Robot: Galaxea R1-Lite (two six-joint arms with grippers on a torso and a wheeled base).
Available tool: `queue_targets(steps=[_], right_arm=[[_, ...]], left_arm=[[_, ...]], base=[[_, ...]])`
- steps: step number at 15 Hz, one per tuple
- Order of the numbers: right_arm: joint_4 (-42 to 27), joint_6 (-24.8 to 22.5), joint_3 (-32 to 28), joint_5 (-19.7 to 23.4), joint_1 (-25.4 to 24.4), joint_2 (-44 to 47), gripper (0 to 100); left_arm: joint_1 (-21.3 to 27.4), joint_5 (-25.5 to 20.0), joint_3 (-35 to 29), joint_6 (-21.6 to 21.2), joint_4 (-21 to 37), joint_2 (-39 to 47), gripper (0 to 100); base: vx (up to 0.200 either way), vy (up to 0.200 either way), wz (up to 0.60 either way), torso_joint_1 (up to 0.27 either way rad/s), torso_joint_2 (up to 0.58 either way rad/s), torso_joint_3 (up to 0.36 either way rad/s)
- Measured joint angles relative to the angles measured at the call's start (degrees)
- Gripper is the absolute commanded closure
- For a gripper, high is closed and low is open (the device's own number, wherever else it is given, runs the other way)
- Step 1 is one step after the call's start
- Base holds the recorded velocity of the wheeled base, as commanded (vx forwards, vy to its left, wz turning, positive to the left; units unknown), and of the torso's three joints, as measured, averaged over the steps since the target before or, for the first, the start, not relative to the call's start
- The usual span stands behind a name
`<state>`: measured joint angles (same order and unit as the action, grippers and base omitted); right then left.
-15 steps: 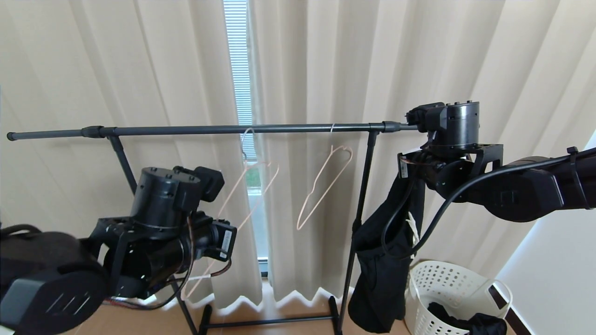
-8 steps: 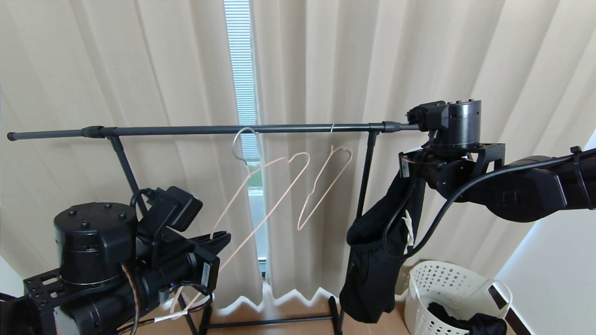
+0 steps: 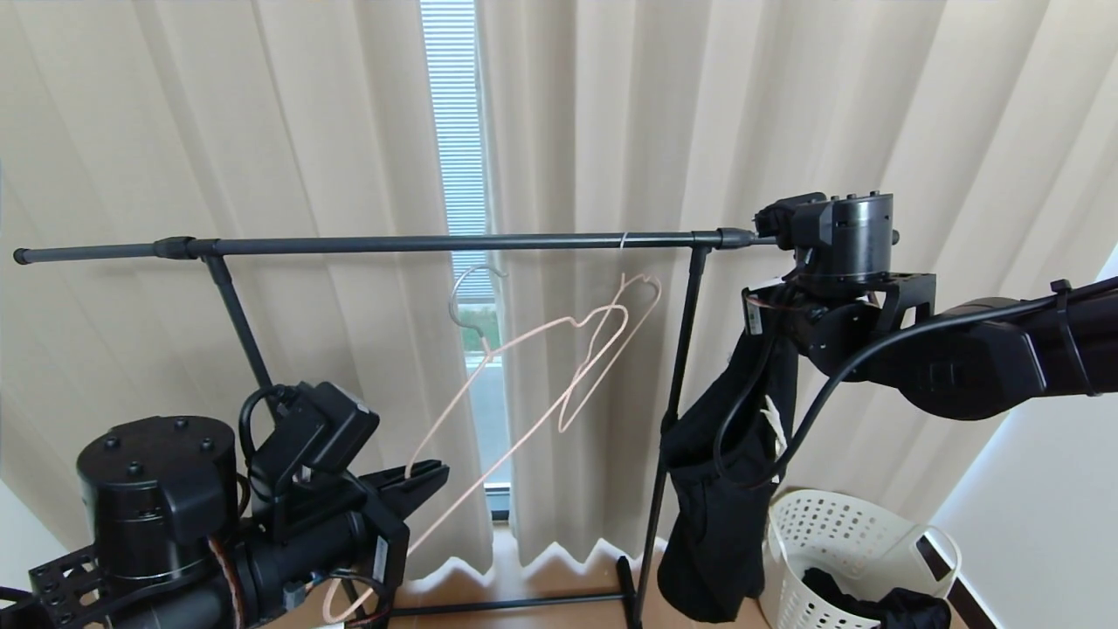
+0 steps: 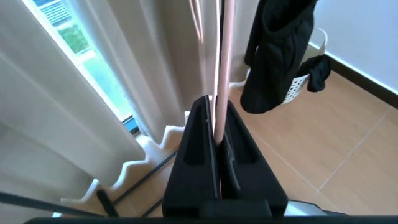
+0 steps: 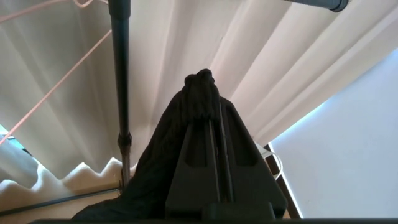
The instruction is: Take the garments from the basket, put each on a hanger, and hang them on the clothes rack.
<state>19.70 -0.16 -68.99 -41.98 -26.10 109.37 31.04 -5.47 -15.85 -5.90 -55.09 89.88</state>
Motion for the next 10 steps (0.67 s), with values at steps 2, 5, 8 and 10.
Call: queue_targets(steps=[2,5,8,10], right_arm=[[0.30,0.02,0.85,-1.01,-0.77,0.00,100],[0.74,0.13,1.62,-2.29,-2.67,0.00,100],[3.45,-0.46,2.32,-2.99,-4.68,0.24,100],[4.61,-0.77,2.60,-5.01,-6.14,1.01,100]], left_arm=[[1.16,-1.01,1.33,0.00,-0.88,0.52,100],[3.05,-1.19,1.85,0.13,-0.99,1.24,100],[5.06,-1.80,2.29,0.33,-0.96,1.73,100],[5.62,-3.99,2.62,0.32,-0.99,1.88,100]], base=[[0.000,0.000,0.00,0.000,0.00,0.000],[0.000,0.000,0.00,0.000,0.00,0.000],[0.000,0.000,0.00,0.000,0.00,0.000],[0.000,0.000,0.00,0.000,0.00,0.000]])
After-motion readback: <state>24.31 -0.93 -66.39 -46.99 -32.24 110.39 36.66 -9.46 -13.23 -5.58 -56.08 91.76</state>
